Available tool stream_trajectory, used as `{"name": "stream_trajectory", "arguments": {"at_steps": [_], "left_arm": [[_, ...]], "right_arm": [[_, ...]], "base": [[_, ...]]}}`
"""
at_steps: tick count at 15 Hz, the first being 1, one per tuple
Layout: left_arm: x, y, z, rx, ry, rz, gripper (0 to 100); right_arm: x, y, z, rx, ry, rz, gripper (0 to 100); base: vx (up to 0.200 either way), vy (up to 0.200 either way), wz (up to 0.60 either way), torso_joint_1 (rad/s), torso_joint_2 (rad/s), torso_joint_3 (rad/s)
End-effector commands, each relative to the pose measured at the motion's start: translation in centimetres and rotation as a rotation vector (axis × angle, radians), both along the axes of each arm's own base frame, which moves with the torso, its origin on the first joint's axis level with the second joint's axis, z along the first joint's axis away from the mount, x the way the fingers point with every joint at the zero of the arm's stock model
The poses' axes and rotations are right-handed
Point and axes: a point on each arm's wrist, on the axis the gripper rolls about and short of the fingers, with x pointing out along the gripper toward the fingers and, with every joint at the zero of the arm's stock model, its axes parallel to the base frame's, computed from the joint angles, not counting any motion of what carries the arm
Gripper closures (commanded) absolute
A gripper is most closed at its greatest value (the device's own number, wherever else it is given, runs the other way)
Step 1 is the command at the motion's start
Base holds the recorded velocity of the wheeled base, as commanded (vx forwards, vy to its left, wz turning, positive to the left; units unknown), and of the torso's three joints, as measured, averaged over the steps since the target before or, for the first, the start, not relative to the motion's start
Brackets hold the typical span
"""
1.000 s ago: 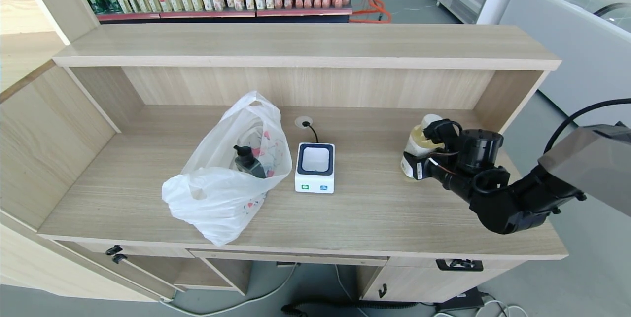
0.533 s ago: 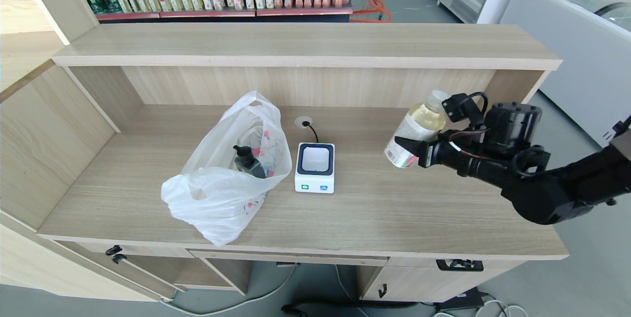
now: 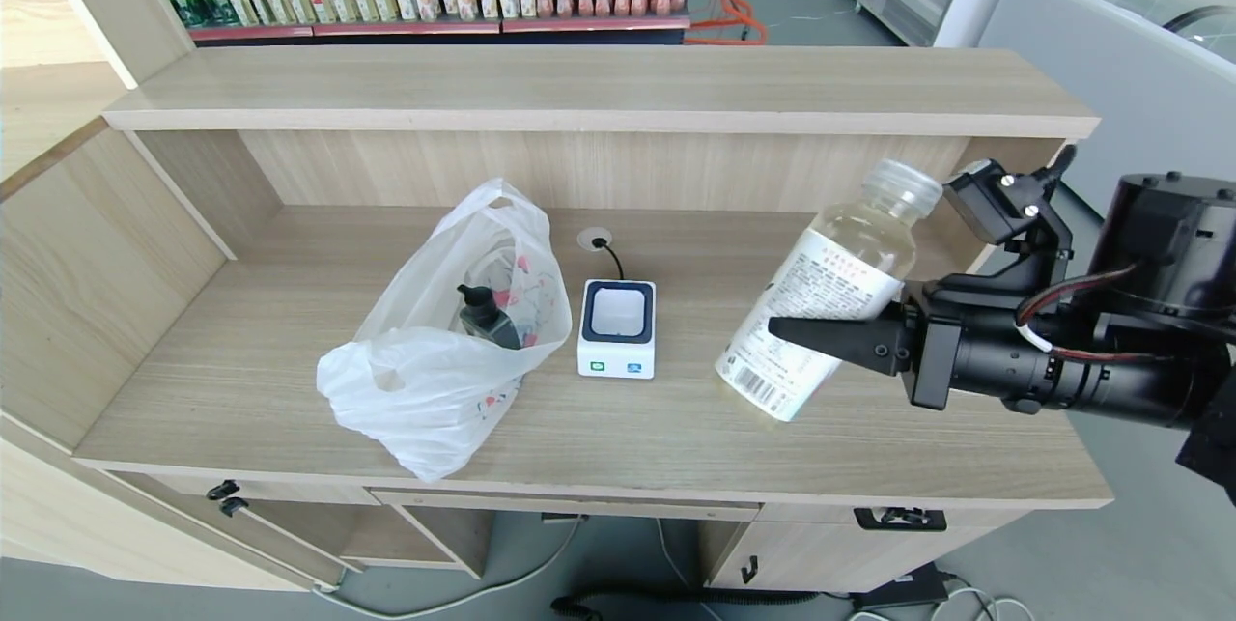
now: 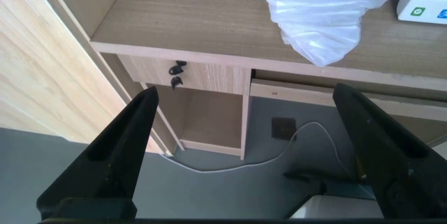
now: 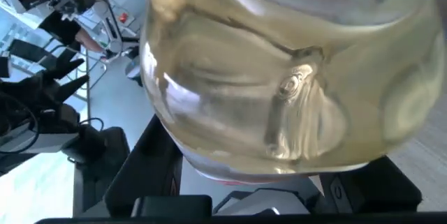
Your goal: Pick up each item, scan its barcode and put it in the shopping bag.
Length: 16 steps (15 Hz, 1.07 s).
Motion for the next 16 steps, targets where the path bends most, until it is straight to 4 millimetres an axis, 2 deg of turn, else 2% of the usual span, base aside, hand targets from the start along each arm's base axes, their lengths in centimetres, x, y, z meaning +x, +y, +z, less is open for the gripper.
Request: {"name": "stream_trajectory", "arguments": {"at_steps": [1,5,12,16], "left_arm": [[0.0,0.0,0.0,0.000,0.000,0.000,0],[0.0,0.0,0.0,0.000,0.000,0.000,0],[0.0,0.0,0.0,0.000,0.000,0.000,0],[0.0,0.0,0.0,0.000,0.001,0.000,0]], "right_arm": [[-1.7,0.9,1.1,0.028,-0.013,0.060,100],[-3.5,2.4,1.7,0.044,0.011,0.148,100],[-4.9,2.2,1.7,0.026,0.043,0.160,100],[-7.1,1.1,1.9,-0.032,0.134,0.122,100]], "base": [[0.000,0.000,0.00,0.000,0.00,0.000],[0.000,0.000,0.00,0.000,0.00,0.000],[0.000,0.000,0.00,0.000,0.00,0.000],[0.000,0.000,0.00,0.000,0.00,0.000]]}}
